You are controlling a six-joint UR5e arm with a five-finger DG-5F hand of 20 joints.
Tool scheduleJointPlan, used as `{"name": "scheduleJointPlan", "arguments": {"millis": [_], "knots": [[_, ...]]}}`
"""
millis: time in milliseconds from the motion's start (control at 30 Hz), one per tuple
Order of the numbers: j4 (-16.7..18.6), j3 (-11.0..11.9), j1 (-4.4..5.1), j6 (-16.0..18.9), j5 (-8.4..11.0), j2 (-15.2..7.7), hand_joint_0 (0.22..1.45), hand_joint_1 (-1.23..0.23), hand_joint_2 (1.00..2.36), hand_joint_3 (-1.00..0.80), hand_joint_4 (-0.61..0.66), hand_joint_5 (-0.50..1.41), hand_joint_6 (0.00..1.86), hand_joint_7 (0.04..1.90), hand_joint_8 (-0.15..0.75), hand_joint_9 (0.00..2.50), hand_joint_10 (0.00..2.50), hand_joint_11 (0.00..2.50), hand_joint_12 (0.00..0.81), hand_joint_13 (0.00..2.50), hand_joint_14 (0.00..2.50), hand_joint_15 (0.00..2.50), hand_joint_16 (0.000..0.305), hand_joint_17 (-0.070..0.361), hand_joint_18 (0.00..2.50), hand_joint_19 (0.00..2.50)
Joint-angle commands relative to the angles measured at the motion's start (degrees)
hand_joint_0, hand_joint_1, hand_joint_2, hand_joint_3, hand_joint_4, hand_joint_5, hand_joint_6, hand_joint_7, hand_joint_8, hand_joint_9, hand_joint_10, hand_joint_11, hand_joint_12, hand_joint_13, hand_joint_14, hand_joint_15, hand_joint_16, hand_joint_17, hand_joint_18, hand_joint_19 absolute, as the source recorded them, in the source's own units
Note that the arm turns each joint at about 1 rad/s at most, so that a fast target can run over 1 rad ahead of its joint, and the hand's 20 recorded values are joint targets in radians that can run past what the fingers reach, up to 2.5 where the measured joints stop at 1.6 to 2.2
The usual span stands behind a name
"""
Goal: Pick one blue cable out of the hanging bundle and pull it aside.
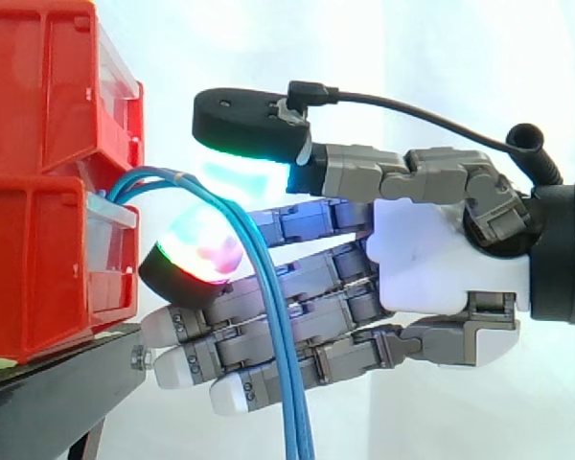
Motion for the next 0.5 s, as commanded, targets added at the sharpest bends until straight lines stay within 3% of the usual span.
{"name": "scheduleJointPlan", "arguments": {"millis": [0,467], "knots": [[-1.75,0.0,-0.24,1.43,-0.48,0.0,0.66,-0.79,1.02,-0.1,-0.01,-0.15,0.94,1.22,0.294,0.65,0.01,0.24,0.338,0.57,0.01,0.25,0.048,0.107,0.59,0.28],[-2.45,0.08,-0.33,2.83,-0.66,0.0,0.79,-0.87,1.0,-0.46,-0.08,-0.16,0.95,1.31,0.281,0.68,0.01,0.26,0.333,0.63,0.01,0.24,0.046,0.104,0.7,0.27]]}}
